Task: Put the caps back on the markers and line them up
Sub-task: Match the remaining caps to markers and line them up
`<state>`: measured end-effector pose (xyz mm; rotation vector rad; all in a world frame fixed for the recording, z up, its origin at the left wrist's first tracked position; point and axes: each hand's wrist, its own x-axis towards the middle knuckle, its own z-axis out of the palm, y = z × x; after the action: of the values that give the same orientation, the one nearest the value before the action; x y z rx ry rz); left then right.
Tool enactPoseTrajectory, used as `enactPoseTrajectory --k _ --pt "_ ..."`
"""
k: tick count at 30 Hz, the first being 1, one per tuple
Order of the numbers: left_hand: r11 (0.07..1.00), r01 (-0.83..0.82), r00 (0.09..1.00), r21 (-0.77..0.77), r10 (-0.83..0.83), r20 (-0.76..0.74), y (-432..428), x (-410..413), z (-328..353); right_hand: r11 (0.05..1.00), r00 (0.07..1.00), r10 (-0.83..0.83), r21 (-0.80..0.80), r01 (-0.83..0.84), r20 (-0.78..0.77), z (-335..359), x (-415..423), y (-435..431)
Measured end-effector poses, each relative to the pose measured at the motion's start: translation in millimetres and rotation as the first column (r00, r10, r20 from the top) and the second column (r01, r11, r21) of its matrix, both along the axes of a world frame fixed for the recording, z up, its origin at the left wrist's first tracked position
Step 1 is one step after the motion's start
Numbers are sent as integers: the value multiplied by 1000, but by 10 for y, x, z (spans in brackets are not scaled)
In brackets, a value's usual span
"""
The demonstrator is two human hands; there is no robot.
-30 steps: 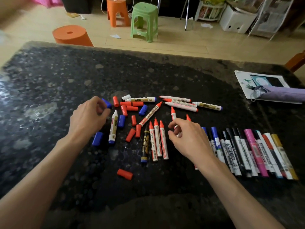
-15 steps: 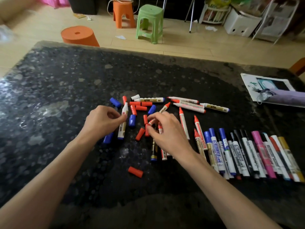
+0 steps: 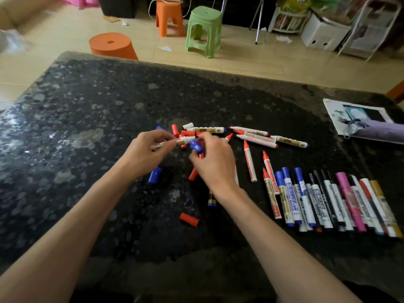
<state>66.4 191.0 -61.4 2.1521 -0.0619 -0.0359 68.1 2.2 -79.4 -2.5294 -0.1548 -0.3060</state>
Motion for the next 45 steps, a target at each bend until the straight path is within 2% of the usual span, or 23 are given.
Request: enactPoseTrajectory --k 2,4,9,16,27,35,45 --pt "998 58 997 8 -58 41 -8 -10 -9 963 993 -28 263 56 -112 107 -20 -308" --pt "992 129 989 -9 -129 70 -87 -25 -10 895 989 10 442 57 -149 211 -92 -629" --pt "971 236 967 -33 -231 108 -343 -65 43 776 983 140 630 -34 -119 387 -388 -982" --pt "954 293 951 -67 -284 120 -540 -92 113 847 981 140 530 -49 -134 393 -502 -1117" --pt "930 354 933 -97 -345 97 -787 -49 117 858 980 134 512 -41 -146 424 -500 -1258" --pt "934 353 933 -55 -348 89 -861 -22 117 894 984 138 442 -72 -117 441 -473 -1316" --pt "944 329 940 -11 -326 101 -907 -47 199 843 975 171 534 -69 -144 451 -437 -1324"
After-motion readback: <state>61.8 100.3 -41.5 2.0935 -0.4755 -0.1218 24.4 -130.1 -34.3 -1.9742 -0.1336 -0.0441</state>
